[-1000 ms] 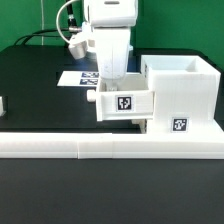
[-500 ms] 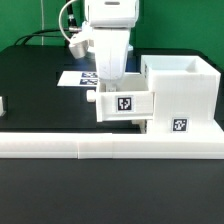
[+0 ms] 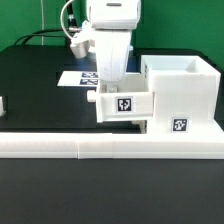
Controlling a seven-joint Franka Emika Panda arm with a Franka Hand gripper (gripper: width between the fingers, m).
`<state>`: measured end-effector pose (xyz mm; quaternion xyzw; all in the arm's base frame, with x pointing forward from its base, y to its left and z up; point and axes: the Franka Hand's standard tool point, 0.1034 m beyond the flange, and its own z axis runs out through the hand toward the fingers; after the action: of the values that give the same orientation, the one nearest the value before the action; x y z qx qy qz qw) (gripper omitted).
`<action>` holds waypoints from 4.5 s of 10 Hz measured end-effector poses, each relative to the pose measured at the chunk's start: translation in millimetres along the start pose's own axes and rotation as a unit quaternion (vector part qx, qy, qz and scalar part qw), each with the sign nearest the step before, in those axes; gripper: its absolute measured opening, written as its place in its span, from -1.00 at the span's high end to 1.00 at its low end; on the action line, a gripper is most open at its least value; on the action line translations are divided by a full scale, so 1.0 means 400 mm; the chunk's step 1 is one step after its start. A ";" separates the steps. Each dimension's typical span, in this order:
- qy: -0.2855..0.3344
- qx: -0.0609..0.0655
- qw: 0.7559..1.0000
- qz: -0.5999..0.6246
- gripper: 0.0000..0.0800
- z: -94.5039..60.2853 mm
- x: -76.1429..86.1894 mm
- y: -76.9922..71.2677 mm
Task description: Assemble drawer
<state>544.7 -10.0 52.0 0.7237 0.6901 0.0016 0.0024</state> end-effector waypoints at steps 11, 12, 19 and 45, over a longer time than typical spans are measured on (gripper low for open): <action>-0.002 0.003 1.000 0.004 0.89 0.002 0.025 0.000; -0.001 -0.001 1.000 0.016 0.89 0.002 0.030 0.003; -0.014 0.010 1.000 0.025 0.25 -0.050 0.013 0.012; 0.058 0.096 0.993 0.027 -0.62 -0.012 -0.038 -0.020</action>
Offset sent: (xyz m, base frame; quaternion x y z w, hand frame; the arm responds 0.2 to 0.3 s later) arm -0.0181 0.0173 -0.0054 0.0414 -0.0155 -0.1342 0.9900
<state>536.0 -24.8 56.6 0.7379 0.6660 -0.0225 -0.1073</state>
